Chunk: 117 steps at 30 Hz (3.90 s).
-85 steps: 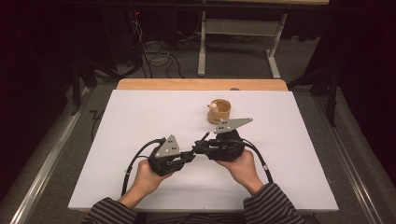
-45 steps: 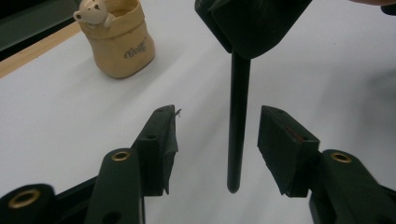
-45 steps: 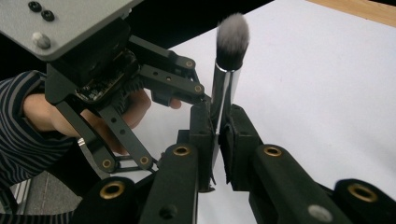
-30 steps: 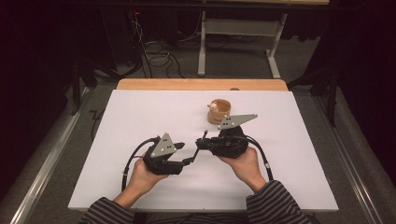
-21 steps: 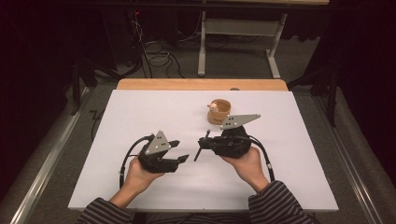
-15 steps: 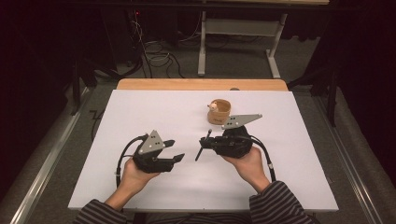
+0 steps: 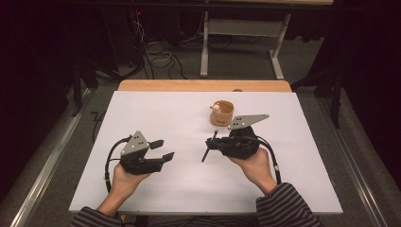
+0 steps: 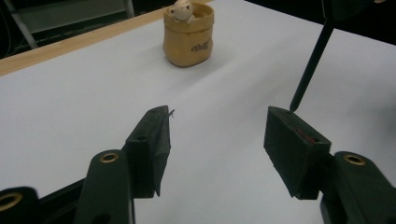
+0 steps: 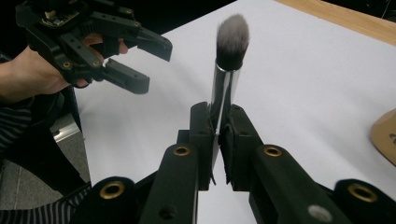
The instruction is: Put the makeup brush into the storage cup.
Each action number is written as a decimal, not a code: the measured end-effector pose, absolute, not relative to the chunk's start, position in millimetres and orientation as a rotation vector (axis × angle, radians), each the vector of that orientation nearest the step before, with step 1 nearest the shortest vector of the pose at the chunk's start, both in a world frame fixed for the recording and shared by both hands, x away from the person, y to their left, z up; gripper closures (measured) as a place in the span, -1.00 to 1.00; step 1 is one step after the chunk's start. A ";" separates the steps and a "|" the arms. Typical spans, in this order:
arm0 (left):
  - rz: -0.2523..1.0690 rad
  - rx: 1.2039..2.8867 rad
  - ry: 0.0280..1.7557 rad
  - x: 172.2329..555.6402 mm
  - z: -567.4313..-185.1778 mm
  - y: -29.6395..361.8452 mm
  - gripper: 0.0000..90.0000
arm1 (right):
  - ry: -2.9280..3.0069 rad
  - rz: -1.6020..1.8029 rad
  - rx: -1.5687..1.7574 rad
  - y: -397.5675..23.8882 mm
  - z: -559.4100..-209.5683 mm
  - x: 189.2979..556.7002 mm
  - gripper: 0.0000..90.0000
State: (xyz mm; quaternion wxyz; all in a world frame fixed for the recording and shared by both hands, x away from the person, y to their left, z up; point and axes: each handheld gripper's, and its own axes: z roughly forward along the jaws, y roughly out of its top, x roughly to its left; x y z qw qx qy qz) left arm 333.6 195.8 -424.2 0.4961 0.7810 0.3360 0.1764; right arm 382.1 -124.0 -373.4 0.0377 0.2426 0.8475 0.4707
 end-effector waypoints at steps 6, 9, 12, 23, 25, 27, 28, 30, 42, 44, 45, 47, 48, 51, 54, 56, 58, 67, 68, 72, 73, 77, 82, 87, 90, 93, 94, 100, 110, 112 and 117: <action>0.440 1.864 0.848 333.1 -426.9 206.8 -0.08 | 2.592 1.426 0.755 -129.1 -370.7 383.5 0.90; 0.453 1.859 0.867 334.4 -430.2 212.1 -0.09 | 2.591 1.414 0.762 -131.2 -369.9 384.0 0.89; 0.466 1.840 0.890 337.3 -433.1 217.6 -0.08 | 2.590 1.402 0.774 -134.1 -368.8 384.3 0.89; 0.501 1.821 0.906 340.6 -441.6 230.5 -0.13 | 2.571 1.375 0.811 -146.3 -364.2 389.7 0.89; 0.498 1.824 0.906 341.3 -442.9 230.3 -0.13 | 2.574 1.374 0.821 -147.4 -364.8 391.3 0.89; 0.497 1.825 0.909 342.0 -444.1 230.7 -0.13 | 2.578 1.362 0.825 -147.9 -365.6 392.8 0.89; 0.492 1.823 0.913 342.3 -444.4 231.2 -0.14 | 2.577 1.361 0.830 -148.3 -365.7 393.4 0.89; 0.497 1.816 0.921 342.6 -445.3 232.4 -0.14 | 2.570 1.364 0.835 -149.8 -365.1 394.6 0.89; 0.487 1.798 0.946 343.6 -449.6 234.6 -0.16 | 2.550 1.363 0.863 -159.3 -359.4 401.6 0.89; 0.487 1.801 0.949 343.8 -450.1 234.9 -0.16 | 2.545 1.359 0.869 -160.6 -358.0 402.9 0.89; 0.487 1.801 0.950 343.9 -450.4 235.0 -0.16 | 2.544 1.357 0.873 -161.3 -357.3 403.6 0.89; 0.487 1.800 0.952 343.9 -450.7 235.3 -0.16 | 2.540 1.351 0.882 -162.5 -355.9 405.2 0.89; 0.487 1.799 0.953 343.8 -450.8 235.3 -0.16 | 2.537 1.350 0.884 -163.0 -355.5 406.0 0.89; 0.486 1.796 0.951 343.2 -451.0 234.8 -0.16 | 2.528 1.351 0.896 -164.6 -354.3 408.3 0.89; 0.487 1.800 0.950 342.9 -451.2 234.0 -0.16 | 2.533 1.329 0.900 -164.5 -354.8 409.0 0.89; 0.483 1.801 0.949 342.9 -451.0 233.9 -0.16 | 2.535 1.318 0.901 -164.7 -354.9 409.3 0.89; 0.482 1.801 0.949 343.0 -450.8 233.9 -0.15 | 2.533 1.314 0.906 -165.5 -354.3 409.8 0.89; 0.481 1.807 0.945 343.1 -452.2 232.5 -0.17 | 2.514 1.292 0.932 -169.4 -351.2 418.1 0.89; 0.481 1.809 0.944 343.1 -452.3 232.4 -0.17 | 2.513 1.285 0.938 -169.2 -350.6 419.2 0.89; 0.481 1.811 0.941 342.9 -452.6 232.1 -0.17 | 2.508 1.271 0.943 -169.0 -347.1 423.6 0.89; 0.481 1.813 0.941 343.0 -452.6 232.2 -0.17 | 2.505 1.272 0.945 -169.0 -346.3 424.5 0.89; 0.481 1.813 0.938 342.7 -452.8 231.8 -0.17 | 2.496 1.264 0.952 -169.2 -343.2 428.1 0.89; 0.480 1.814 0.937 342.5 -452.9 231.4 -0.17 | 2.488 1.258 0.959 -169.0 -340.1 432.8 0.89; 0.478 1.815 0.936 342.6 -453.1 231.1 -0.17 | 2.476 1.258 0.963 -169.0 -335.8 436.3 0.89; 0.479 1.815 0.935 342.5 -453.1 230.9 -0.17 | 2.474 1.251 0.964 -168.9 -333.8 438.1 0.89; 0.478 1.816 0.934 342.5 -453.1 230.9 -0.17 | 2.469 1.248 0.967 -169.0 -332.1 440.0 0.89; 0.478 1.816 0.934 342.5 -453.2 230.9 -0.17 | 2.468 1.248 0.969 -169.1 -331.4 440.6 0.89; 0.477 1.818 0.932 342.5 -453.2 230.8 -0.17 | 2.458 1.244 0.975 -169.7 -328.4 444.5 0.89; 0.476 1.818 0.933 342.7 -453.3 230.7 -0.17 | 2.447 1.237 0.988 -168.2 -324.6 451.4 0.89; 0.476 1.818 0.933 342.6 -453.3 230.7 -0.17 | 2.446 1.234 0.987 -167.7 -323.7 452.9 0.89; 0.475 1.819 0.932 342.7 -453.4 230.7 -0.17 | 2.439 1.235 0.988 -166.4 -321.5 455.8 0.89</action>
